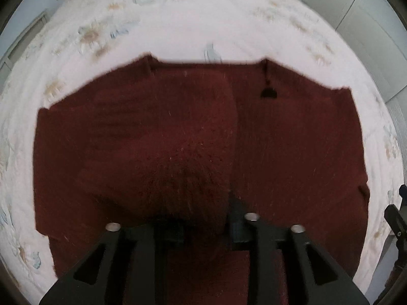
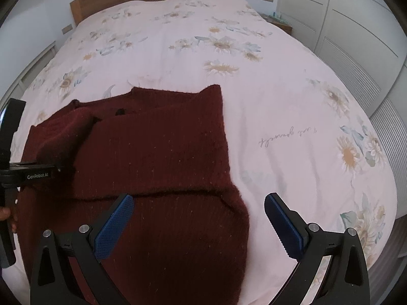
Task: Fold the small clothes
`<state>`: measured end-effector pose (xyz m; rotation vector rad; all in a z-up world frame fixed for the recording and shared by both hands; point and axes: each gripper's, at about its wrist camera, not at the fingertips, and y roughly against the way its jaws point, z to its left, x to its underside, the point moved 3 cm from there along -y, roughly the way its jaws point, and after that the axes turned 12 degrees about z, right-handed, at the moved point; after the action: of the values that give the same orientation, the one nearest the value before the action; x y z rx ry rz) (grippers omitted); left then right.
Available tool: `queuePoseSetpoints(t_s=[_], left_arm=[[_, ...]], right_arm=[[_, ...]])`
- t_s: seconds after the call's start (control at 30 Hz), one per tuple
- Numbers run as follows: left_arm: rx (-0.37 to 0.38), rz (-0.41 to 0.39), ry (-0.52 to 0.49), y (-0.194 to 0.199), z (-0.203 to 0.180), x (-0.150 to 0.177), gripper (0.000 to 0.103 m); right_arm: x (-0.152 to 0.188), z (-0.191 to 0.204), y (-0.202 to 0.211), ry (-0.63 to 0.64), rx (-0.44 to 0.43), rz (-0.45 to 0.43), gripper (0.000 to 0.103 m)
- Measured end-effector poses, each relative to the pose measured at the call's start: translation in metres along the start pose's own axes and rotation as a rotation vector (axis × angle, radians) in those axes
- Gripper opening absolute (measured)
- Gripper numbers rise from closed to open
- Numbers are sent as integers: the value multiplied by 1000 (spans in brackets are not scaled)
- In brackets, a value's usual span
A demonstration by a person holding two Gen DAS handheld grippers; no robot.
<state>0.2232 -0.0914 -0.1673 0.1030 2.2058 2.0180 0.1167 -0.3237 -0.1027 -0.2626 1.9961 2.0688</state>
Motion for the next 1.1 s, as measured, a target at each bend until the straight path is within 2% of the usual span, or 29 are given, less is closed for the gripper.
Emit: queuePoseSetpoints(t_s=[0.03, 0.1, 0.17, 0.23, 0.3, 0.4, 0.53, 0.63, 0.8, 1.0, 1.1], left_arm=[[3, 21, 10, -4, 1, 1, 41], [18, 28, 23, -5, 3, 3, 49], [20, 35, 13, -4, 2, 5, 74], [15, 25, 7, -1, 3, 6, 87], [-2, 26, 14, 3, 5, 7, 90], [0, 26, 2, 9, 9, 11, 102], [-23, 0, -20, 19, 18, 20, 102], [-11, -11, -37, 27, 28, 29, 102], [-49, -33, -43, 40, 58, 46, 102], [-127, -23, 49, 41, 117, 57, 102], [-134, -12, 75, 33, 140, 62, 102]], right_arm=[[1, 0, 0, -1, 0, -1, 102], [2, -2, 1, -6, 1, -2, 102], [2, -3, 2, -13, -2, -1, 102], [4, -3, 4, -16, -20, 0, 102], [5, -2, 7, -16, -35, -4, 102], [6, 0, 11, -1, -31, -8, 102], [7, 3, 13, 7, -42, -10, 102], [7, 8, 13, 17, -43, -8, 102], [6, 24, 9, 45, -53, 2, 102], [4, 42, 2, 79, -55, 18, 102], [4, 49, -2, 89, -55, 27, 102]])
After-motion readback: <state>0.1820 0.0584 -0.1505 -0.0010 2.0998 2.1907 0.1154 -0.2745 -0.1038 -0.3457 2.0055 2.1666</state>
